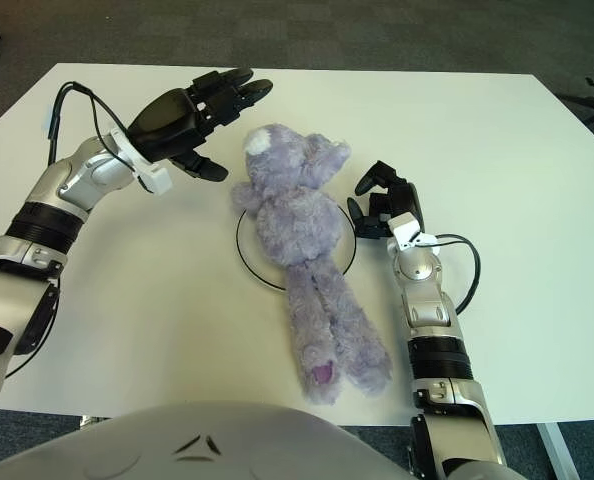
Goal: Put the doll into the plate.
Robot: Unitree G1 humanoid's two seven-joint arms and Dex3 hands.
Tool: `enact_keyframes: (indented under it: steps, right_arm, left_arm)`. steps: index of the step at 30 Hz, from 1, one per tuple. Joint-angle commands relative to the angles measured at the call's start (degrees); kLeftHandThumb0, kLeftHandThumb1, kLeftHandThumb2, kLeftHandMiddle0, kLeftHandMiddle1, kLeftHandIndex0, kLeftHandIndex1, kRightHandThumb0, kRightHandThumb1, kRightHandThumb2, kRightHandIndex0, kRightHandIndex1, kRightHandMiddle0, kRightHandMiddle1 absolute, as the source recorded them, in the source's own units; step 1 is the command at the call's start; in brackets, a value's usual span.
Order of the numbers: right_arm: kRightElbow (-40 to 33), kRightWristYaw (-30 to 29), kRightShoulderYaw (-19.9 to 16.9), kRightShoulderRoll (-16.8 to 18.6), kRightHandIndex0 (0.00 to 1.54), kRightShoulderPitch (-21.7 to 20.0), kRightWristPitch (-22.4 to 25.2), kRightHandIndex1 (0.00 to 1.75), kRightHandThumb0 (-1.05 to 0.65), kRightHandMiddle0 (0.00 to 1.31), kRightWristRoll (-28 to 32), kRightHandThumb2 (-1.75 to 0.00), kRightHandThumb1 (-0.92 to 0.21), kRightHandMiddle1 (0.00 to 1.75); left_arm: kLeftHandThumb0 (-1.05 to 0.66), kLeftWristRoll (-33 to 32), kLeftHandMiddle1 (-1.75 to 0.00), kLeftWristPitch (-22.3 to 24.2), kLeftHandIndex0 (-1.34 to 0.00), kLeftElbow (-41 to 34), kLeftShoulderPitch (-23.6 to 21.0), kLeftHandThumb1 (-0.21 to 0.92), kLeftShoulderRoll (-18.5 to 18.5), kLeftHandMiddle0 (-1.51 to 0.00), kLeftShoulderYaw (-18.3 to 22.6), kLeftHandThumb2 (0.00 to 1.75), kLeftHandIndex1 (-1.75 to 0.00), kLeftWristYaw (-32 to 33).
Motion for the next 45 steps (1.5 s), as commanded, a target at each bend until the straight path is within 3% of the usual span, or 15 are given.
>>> enact_keyframes:
  steps: [1, 13, 18, 28, 31, 36, 38, 41, 45]
  right_arm:
    - [2.13, 0.89, 0.65, 0.33, 1.17, 2.02, 2.38, 1.75, -0.47, 0.59, -0.2, -1.28, -0.35, 1.75]
    - [3.52, 1.06, 0.52, 0.01, 1.19, 1.61, 1.29, 1.75, -0.47, 0.59, -0.12, -1.28, -0.34, 1.75]
    - [3.81, 1.15, 0.51, -0.14, 1.2, 1.58, 0.79, 1.75, -0.47, 0.59, -0.14, -1.28, -0.34, 1.75]
    - [4.1, 1.35, 0.45, -0.1, 1.2, 1.58, 0.28, 1.75, -0.47, 0.59, 0.14, -1.28, -0.34, 1.75]
    - [4.07, 1.31, 0.45, -0.09, 1.21, 1.59, 0.24, 1.75, -0.47, 0.6, 0.11, -1.28, -0.34, 1.75]
    - [3.94, 1.2, 0.51, -0.12, 1.21, 1.69, 0.24, 1.75, -0.47, 0.6, -0.1, -1.29, -0.34, 1.75]
    - [3.79, 1.16, 0.54, -0.16, 1.21, 1.81, 0.35, 1.75, -0.48, 0.6, -0.21, -1.29, -0.34, 1.75]
    - [3.69, 1.13, 0.55, -0.17, 1.2, 1.85, 0.56, 1.75, -0.47, 0.6, -0.29, -1.29, -0.34, 1.75]
    - [3.65, 1.15, 0.54, -0.16, 1.2, 1.86, 0.67, 1.75, -0.47, 0.6, -0.27, -1.29, -0.34, 1.75]
  left_arm:
    - [-1.05, 0.66, -0.13, 0.47, 0.0, 2.18, -0.04, 0.92, 0.38, -0.28, 0.02, 0.91, -0.51, 2.5]
    - [-1.05, -8.38, -0.18, -1.56, 0.0, 12.97, -0.55, 0.92, -0.42, -0.4, 2.54, 0.79, -0.65, 3.55]
    - [-1.05, -12.6, -0.71, -1.21, 0.0, 15.1, -0.05, 0.92, -2.15, -0.31, 4.24, 0.7, -0.82, 3.56]
    - [-0.92, -23.46, -1.03, -0.91, 0.0, 18.96, 1.3, 0.92, -5.6, -0.35, 7.22, 0.68, -1.16, -1.89]
    - [-0.82, -26.71, -1.24, 0.17, 0.0, 19.38, 1.64, 0.92, -6.4, -0.41, 8.16, 0.67, -1.35, -4.57]
    - [-0.72, -32.24, -1.43, 2.24, -0.01, 19.48, 2.1, 0.92, -8.17, -0.47, 10.27, 0.66, -1.53, -8.51]
    - [-0.68, -35.26, -1.52, 3.66, -0.03, 19.37, 2.37, 0.92, -9.39, -0.52, 11.51, 0.66, -1.6, -10.59]
    - [-0.46, -39.55, -1.61, 6.62, -0.15, 19.0, 2.69, 0.9, -11.09, -0.67, 13.2, 0.59, -1.7, -13.93]
    - [-0.38, -43.03, -1.67, 9.67, -0.21, 18.3, 3.2, 0.87, -12.26, -0.75, 14.69, 0.59, -1.74, -17.37]
